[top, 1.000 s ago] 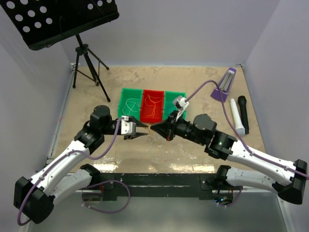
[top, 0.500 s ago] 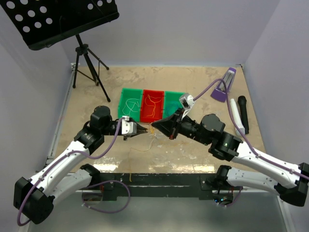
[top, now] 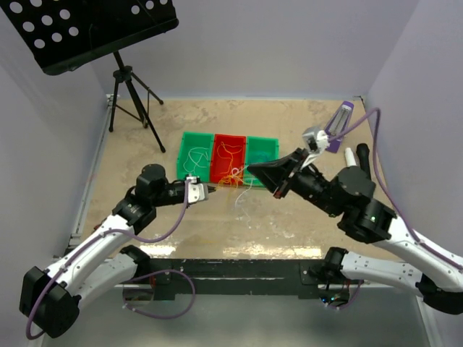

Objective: Untangle the cables

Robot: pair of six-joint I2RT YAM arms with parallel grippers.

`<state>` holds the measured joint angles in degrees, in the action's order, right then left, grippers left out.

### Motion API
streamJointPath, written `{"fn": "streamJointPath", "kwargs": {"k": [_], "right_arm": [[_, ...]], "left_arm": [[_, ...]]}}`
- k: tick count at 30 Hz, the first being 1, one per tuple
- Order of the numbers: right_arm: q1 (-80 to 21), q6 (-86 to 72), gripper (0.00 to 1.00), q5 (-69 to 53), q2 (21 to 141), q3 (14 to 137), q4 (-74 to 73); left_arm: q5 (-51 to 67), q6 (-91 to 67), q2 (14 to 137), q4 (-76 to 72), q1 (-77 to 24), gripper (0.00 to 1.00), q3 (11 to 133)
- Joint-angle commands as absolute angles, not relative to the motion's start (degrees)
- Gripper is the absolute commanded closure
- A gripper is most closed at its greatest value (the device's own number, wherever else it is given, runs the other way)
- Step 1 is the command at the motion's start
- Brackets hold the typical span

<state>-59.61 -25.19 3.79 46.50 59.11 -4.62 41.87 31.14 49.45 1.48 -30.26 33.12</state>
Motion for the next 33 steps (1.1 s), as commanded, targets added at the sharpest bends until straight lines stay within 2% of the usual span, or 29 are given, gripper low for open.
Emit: {"fn": "streamJointPath", "kwargs": {"k": [1,9,17,22,24,25,27,28,33], "right_arm": [[-59.76,-21.19,1.0,12.38,42.46,66.08,-7.9],[-59.77,-16.44,1.0,22.49,39.12,76.71,-13.36],[-59.68,-13.45,1.0,25.66,37.88,82.79,-15.47],[-59.77,-14.06,1.0,24.0,38.75,81.57,-15.03],[-59.68,-14.59,1.0,22.51,39.46,80.08,-14.94],[-59.76,-15.02,1.0,21.46,39.81,78.94,-14.68],[-59.68,-15.73,1.0,19.35,40.78,77.18,-13.8],[-59.85,-16.25,1.0,18.55,41.39,76.12,-13.54],[-59.76,-18.01,1.0,14.6,42.89,72.16,-10.11]], "left_arm": [[30.34,36.64,49.04,1.14,-29.8,1.0,28.57],[24.18,42.97,48.16,1.23,-26.55,1.0,20.75],[24.0,51.49,47.02,6.06,-26.02,1.0,18.02],[25.48,54.75,46.84,11.32,-26.02,0.98,19.06],[27.94,54.23,46.85,15.45,-26.02,0.79,21.96],[29.25,53.97,46.5,17.82,-26.02,0.6,23.36],[32.59,53.88,44.75,21.87,-26.02,0.11,26.7],[34.35,53.27,43.52,23.02,-26.02,0.0,28.37],[41.47,47.3,38.24,22.86,-26.02,0.0,35.4]]}}
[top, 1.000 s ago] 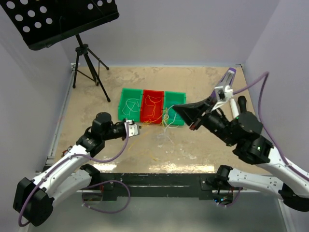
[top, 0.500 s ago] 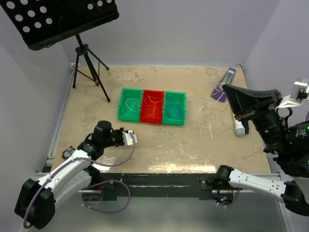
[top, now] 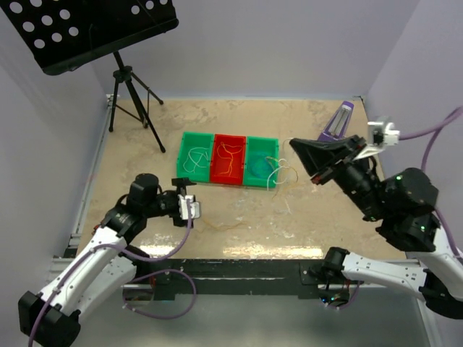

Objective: Untangle the cables

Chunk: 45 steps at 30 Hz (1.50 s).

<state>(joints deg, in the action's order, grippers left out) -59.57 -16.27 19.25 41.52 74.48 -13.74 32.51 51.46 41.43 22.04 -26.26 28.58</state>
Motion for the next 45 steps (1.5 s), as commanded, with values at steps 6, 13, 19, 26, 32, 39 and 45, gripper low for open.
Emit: {"fn": "streamJointPath", "kwargs": {"k": [6,13,19,26,32,39,45], "right_arm": [[-59.68,-19.16,1.0,8.18,45.52,70.23,-6.69],[-59.68,-21.71,1.0,1.5,47.81,67.59,-0.35],[-59.68,-22.24,1.0,-1.4,50.01,66.89,2.11],[-59.77,-22.24,1.0,-1.67,50.89,65.74,2.55],[-59.76,-22.76,1.0,-2.29,51.86,64.95,3.16],[-59.76,-23.29,1.0,-2.2,52.38,63.28,3.78],[-59.68,-22.59,1.0,3.41,50.19,61.35,0.09]], "left_arm": [[46.74,31.41,42.26,10.74,-26.02,0.0,41.12],[57.22,0.84,52.9,-14.71,-26.1,0.0,41.41],[62.03,-17.55,53.97,-37.94,-26.19,0.0,39.29],[68.82,-18.63,52.82,-40.08,-26.72,0.02,40.61],[68.38,-16.7,53.17,-41.22,-26.98,0.28,40.6],[66.89,-16.71,52.82,-43.69,-27.51,0.76,40.87],[61.8,-4.95,49.84,-31.05,-27.25,1.0,42.8]]}}
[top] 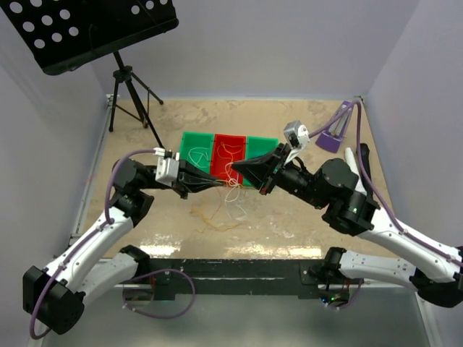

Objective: Untangle the cables

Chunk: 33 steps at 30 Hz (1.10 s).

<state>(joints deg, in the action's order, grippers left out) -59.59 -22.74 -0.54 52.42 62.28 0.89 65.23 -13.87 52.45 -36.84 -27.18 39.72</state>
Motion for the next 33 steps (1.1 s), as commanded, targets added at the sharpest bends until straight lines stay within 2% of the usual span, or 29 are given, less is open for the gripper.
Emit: {"fn": "streamJointPath", "kwargs": {"k": [1,6,17,28,33], "right_arm": [[-59.68,-22.41,1.0,5.08,49.49,61.26,-1.74],[-59.59,-21.19,1.0,12.56,43.34,62.92,-5.79],[-59.68,-16.0,1.0,23.89,37.88,73.47,-16.43],[-59.68,-11.08,1.0,32.69,35.25,83.14,-15.83],[-59.77,-9.5,1.0,33.92,37.87,84.72,-16.08]], "left_arm": [[59.96,-2.92,49.22,-28.94,-27.07,1.0,42.72],[56.25,3.24,47.73,-23.48,-25.84,1.0,41.4],[49.31,7.2,45.44,-16.79,-24.08,1.0,37.71],[48.34,9.05,44.56,-15.47,-24.08,1.0,34.1],[48.17,9.14,44.12,-14.86,-24.08,1.0,33.13]]}}
